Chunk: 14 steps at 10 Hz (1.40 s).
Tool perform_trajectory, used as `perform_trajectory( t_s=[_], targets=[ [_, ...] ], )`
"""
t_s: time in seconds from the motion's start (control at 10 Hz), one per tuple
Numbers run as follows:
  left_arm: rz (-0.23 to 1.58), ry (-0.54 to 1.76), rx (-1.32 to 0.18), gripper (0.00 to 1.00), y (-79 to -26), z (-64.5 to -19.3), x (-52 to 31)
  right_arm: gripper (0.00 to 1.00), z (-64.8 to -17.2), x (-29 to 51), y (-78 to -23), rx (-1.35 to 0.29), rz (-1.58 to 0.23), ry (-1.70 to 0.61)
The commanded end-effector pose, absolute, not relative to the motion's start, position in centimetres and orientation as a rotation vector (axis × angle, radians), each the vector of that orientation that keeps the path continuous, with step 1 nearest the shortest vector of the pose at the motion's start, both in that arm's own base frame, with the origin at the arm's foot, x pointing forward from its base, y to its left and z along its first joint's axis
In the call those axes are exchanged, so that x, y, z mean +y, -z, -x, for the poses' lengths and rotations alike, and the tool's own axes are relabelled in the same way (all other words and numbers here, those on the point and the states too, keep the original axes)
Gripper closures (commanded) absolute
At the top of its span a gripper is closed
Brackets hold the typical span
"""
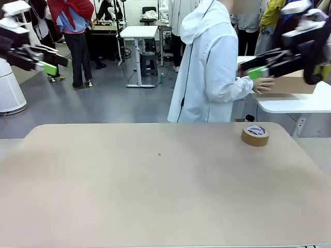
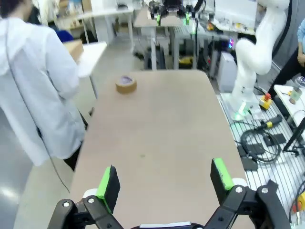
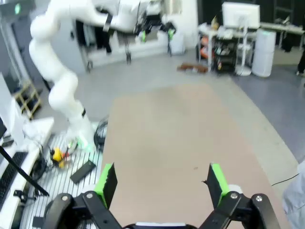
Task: Wrap the clocks to prevent damage.
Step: After the human seals the box with tape, release both hands from the side flaps of the Package Box.
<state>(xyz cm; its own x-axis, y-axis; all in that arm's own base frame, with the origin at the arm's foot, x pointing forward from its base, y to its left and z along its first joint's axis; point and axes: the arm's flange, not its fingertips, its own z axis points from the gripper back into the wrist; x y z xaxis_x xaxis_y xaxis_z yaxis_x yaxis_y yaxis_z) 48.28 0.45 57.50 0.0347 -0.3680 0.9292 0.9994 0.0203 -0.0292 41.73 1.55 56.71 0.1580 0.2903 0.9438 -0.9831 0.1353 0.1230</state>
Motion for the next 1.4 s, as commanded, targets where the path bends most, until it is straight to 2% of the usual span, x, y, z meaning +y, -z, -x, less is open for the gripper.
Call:
perform_trajectory(
  t_s=[0.0, 0.6, 1.3],
  targets=[
    [1.011, 1.261, -1.026, 0.00, -55.9, -47.6, 3.9, 0.00, -41.5, -1.9, -54.5, -1.016, -1.023, -1.035],
    [0.979, 1.098, -1.006, 0.00, -49.0, -47.4, 9.9, 0.00, -40.6, -8.6, -49.9, -1.033, -0.930, -0.867],
    [1.006, 1.101, -0.997, 0.00, -49.7, -47.8, 10.1, 0.00, -40.7, -9.0, -49.8, -1.010, -0.952, -0.871]
  ],
)
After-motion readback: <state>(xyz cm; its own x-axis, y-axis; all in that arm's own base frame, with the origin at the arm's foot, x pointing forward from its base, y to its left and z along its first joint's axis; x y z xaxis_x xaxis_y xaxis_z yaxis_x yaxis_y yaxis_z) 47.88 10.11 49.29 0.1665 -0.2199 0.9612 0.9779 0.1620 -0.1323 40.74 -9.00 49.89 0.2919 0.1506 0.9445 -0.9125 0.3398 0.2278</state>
